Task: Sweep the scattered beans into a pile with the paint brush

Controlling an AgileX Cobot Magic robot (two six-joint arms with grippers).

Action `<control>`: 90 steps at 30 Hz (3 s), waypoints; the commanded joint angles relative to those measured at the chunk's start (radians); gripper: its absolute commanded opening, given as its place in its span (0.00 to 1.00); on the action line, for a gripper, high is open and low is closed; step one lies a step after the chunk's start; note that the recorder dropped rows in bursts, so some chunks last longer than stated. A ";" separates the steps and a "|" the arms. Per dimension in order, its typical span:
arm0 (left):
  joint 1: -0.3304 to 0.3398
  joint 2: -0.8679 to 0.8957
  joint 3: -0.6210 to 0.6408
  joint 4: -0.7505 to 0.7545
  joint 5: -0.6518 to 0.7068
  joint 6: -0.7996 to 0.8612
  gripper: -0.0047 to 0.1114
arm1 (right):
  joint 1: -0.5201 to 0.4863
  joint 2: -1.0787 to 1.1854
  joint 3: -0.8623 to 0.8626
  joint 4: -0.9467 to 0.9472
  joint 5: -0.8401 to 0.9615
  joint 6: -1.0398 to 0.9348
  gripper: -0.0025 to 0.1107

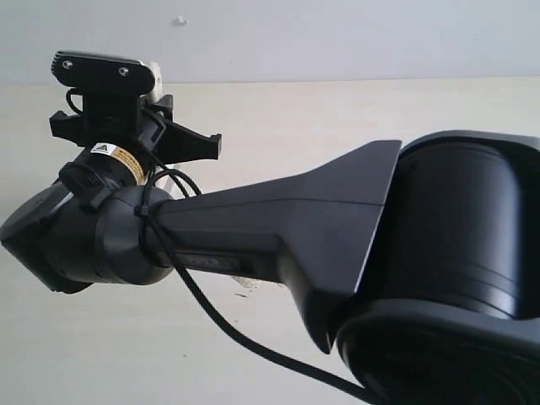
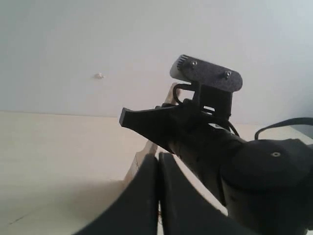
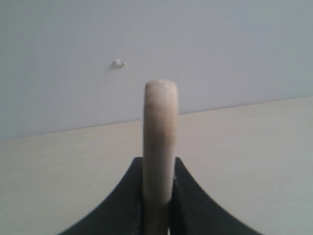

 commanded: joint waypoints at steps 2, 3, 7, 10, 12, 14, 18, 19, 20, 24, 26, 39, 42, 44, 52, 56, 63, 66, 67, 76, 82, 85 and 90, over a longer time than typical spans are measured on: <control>0.004 -0.005 0.006 -0.001 -0.002 0.002 0.04 | -0.017 0.009 -0.009 0.016 -0.008 -0.040 0.02; 0.004 -0.005 0.006 -0.001 -0.002 0.002 0.04 | -0.020 0.009 -0.009 0.018 -0.008 -0.052 0.02; 0.004 -0.005 0.006 -0.001 -0.002 0.002 0.04 | -0.020 0.007 -0.009 0.018 -0.008 -0.112 0.02; 0.004 -0.005 0.006 -0.001 -0.002 0.002 0.04 | -0.020 0.007 -0.009 0.026 -0.008 -0.146 0.02; 0.004 -0.005 0.006 -0.001 -0.002 0.002 0.04 | -0.020 0.007 -0.009 0.045 -0.008 -0.158 0.02; 0.004 -0.005 0.006 -0.001 -0.002 0.002 0.04 | -0.020 0.007 -0.009 0.047 -0.008 -0.177 0.02; 0.004 -0.005 0.006 -0.001 -0.002 0.002 0.04 | -0.020 0.007 -0.009 0.047 -0.008 -0.243 0.02; 0.004 -0.005 0.006 -0.001 -0.002 0.002 0.04 | -0.020 0.007 -0.009 0.047 -0.008 -0.265 0.02; 0.004 -0.005 0.006 -0.001 -0.002 0.002 0.04 | -0.020 0.007 -0.009 0.047 -0.008 -0.278 0.02; 0.004 -0.005 0.006 -0.001 -0.002 0.002 0.04 | -0.020 0.007 -0.009 0.071 -0.008 -0.285 0.02; 0.004 -0.005 0.006 -0.001 -0.002 0.002 0.04 | -0.020 0.007 -0.009 0.081 -0.008 -0.285 0.02; 0.004 -0.005 0.006 -0.001 -0.002 0.002 0.04 | -0.020 0.007 -0.009 0.104 -0.008 -0.414 0.02; 0.004 -0.005 0.006 -0.001 -0.002 0.002 0.04 | -0.020 0.007 -0.009 0.091 -0.008 -0.469 0.02; 0.004 -0.005 0.006 -0.001 -0.002 0.002 0.04 | -0.020 0.007 -0.009 0.081 -0.008 -0.487 0.02; 0.004 -0.005 0.006 -0.001 -0.002 0.002 0.04 | -0.020 -0.011 -0.031 0.044 -0.008 -0.439 0.02; 0.004 -0.005 0.006 -0.001 -0.002 0.002 0.04 | -0.020 -0.020 -0.054 0.046 -0.008 -0.439 0.02; 0.004 -0.005 0.006 -0.001 -0.002 0.002 0.04 | -0.020 -0.020 -0.065 0.072 -0.008 -0.402 0.02; 0.004 -0.005 0.006 -0.001 -0.002 0.002 0.04 | -0.020 -0.020 -0.065 0.090 -0.008 -0.390 0.02; 0.004 -0.005 0.006 -0.001 -0.002 0.002 0.04 | -0.020 -0.024 -0.065 0.095 -0.008 -0.388 0.02; 0.004 -0.005 0.006 -0.001 -0.002 0.002 0.04 | 0.009 -0.055 -0.065 0.093 -0.008 -0.311 0.02; 0.004 -0.005 0.006 -0.001 -0.002 0.002 0.04 | 0.013 -0.051 -0.065 0.141 -0.008 -0.367 0.02; 0.004 -0.005 0.006 -0.001 -0.002 0.002 0.04 | 0.013 -0.043 -0.063 0.141 -0.008 -0.439 0.02; 0.004 -0.005 0.006 -0.001 -0.002 0.002 0.04 | 0.015 -0.037 -0.063 0.141 -0.008 -0.459 0.02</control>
